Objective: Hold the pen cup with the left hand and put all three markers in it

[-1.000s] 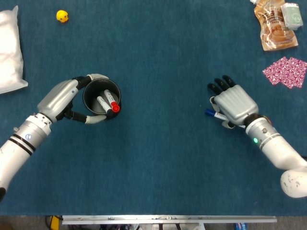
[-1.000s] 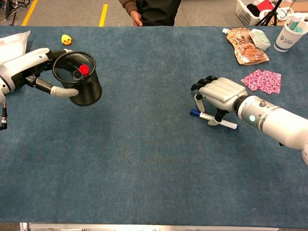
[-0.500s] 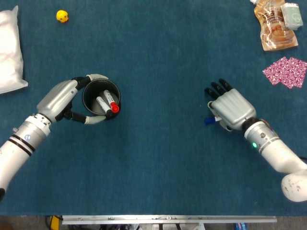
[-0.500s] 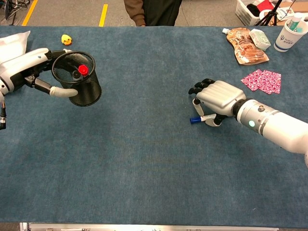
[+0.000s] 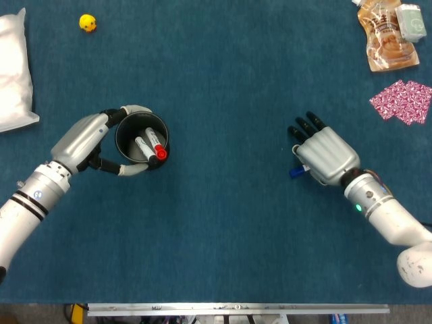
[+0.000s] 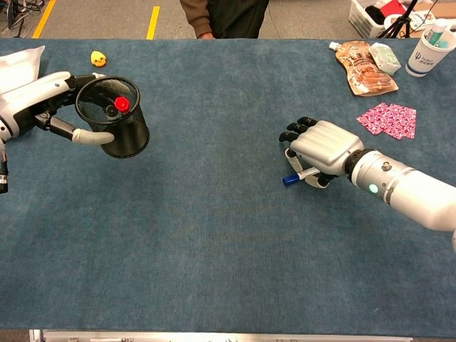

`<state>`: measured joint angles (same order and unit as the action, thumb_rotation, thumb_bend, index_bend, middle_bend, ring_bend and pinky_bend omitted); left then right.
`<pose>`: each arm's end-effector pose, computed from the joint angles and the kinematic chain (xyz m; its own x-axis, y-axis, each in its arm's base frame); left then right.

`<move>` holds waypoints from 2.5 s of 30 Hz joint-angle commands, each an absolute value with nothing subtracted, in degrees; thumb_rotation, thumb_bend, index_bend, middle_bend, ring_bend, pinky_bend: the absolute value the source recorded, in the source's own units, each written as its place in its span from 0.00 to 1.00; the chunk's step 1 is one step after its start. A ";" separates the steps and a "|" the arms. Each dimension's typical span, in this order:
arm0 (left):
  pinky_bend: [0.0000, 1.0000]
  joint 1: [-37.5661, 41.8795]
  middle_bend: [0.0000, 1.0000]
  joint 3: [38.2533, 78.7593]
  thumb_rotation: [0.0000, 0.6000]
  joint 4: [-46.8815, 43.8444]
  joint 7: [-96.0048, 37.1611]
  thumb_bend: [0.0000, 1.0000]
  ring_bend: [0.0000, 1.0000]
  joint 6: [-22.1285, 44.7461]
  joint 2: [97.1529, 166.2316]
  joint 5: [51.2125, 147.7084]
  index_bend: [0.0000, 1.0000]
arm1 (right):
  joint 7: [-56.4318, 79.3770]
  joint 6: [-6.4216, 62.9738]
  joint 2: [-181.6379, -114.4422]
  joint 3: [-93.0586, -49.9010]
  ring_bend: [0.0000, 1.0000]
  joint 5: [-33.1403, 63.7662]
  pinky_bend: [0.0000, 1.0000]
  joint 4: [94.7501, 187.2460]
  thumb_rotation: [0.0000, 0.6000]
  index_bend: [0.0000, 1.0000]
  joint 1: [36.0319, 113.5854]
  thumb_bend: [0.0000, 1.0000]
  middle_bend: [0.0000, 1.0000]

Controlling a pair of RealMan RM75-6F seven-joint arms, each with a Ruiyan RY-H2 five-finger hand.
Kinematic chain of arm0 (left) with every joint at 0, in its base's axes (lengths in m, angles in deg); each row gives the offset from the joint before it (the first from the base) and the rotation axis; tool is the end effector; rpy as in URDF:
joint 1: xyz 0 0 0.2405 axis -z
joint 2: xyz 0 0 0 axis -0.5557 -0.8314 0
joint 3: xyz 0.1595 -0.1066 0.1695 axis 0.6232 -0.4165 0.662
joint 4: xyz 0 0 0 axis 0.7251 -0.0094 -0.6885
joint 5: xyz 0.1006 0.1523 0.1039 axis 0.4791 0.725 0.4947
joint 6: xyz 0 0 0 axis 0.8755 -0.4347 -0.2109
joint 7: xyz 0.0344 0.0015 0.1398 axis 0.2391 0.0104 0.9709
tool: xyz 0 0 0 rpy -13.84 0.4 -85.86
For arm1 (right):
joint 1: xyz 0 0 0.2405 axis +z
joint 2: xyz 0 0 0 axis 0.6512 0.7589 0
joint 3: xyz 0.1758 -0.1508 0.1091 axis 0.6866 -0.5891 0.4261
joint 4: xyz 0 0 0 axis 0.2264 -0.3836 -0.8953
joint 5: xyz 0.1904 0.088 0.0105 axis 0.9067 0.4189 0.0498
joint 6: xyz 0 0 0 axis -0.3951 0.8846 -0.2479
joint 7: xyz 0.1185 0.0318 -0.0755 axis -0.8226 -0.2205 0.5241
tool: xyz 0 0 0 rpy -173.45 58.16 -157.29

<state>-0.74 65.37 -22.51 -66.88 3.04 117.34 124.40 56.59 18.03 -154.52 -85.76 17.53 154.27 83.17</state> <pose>-0.2109 0.2872 0.0613 -0.1214 0.5434 0.8307 0.9534 -0.1690 0.2499 -0.1864 -0.2799 -0.0571 0.8146 -0.2707 0.5129 -0.5642 -0.5745 0.5929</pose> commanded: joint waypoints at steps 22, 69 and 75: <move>0.18 0.45 0.32 64.03 0.84 -25.21 -63.81 0.16 0.25 1.12 117.08 121.94 0.19 | 27.72 17.76 -140.66 -68.22 0.00 15.28 0.00 176.76 1.00 0.62 83.82 0.34 0.20; 0.18 3.59 0.32 61.61 0.84 -29.44 -56.80 0.16 0.25 -1.83 118.84 118.84 0.19 | 7.64 13.32 -151.30 -59.97 0.00 14.07 0.00 171.42 1.00 0.00 96.23 0.29 0.02; 0.18 3.35 0.32 61.90 0.84 -28.17 -57.02 0.16 0.25 -1.64 119.19 119.07 0.19 | 8.73 17.04 -146.37 -60.66 0.00 10.41 0.00 173.37 1.00 0.00 93.21 0.28 0.02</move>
